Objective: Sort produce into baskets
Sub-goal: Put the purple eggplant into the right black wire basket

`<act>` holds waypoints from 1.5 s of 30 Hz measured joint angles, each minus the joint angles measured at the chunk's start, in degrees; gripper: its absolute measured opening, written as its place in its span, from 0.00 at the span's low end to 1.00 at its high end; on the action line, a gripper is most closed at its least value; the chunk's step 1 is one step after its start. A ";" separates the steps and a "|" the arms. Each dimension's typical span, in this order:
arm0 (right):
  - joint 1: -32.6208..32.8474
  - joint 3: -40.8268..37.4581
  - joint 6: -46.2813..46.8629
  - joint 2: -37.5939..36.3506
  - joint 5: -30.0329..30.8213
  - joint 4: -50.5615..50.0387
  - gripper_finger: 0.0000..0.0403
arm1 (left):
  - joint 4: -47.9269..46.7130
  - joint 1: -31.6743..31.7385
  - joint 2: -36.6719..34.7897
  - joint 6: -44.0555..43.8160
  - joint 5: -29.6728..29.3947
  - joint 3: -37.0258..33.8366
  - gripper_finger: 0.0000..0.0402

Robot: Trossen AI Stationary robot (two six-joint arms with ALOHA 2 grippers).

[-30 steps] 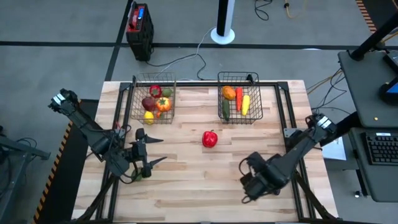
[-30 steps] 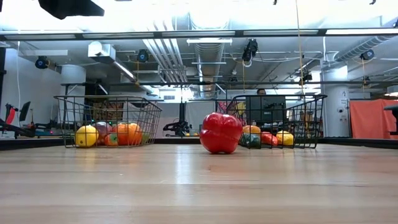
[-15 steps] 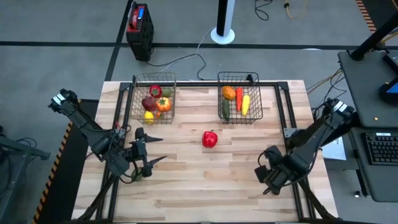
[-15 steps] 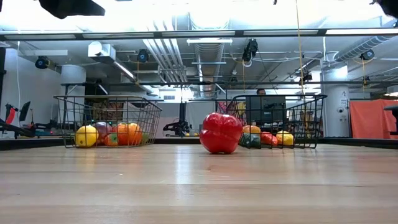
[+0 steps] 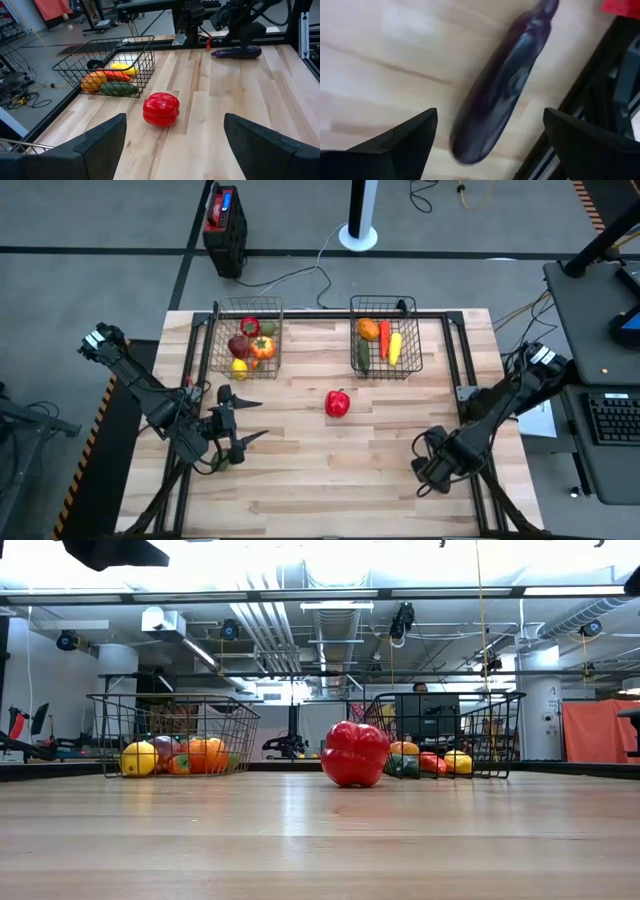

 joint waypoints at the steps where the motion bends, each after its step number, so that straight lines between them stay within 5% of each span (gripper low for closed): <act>1: 0.00 -0.66 0.12 -0.02 0.00 0.37 0.88 | 0.01 0.00 0.00 0.00 0.00 0.00 0.78; 13: 0.00 -8.25 0.44 1.56 -0.02 13.03 0.81 | 0.01 0.00 0.00 -0.33 0.00 -0.02 0.78; 25: 0.00 -8.23 0.54 1.77 0.00 14.22 0.43 | 0.03 0.00 0.02 -2.46 0.02 -0.04 0.78; 30: -0.01 -8.12 -0.05 1.75 0.21 14.87 0.37 | 0.03 -0.07 0.02 -4.59 0.04 -0.04 0.78; 37: -1.47 -5.38 -5.87 1.75 15.25 26.50 0.41 | 0.64 -0.04 2.66 -6.46 0.03 -0.04 0.78; 45: -8.31 0.30 -28.97 1.73 29.84 36.23 0.39 | 2.67 -0.04 8.29 -6.39 0.09 1.11 0.78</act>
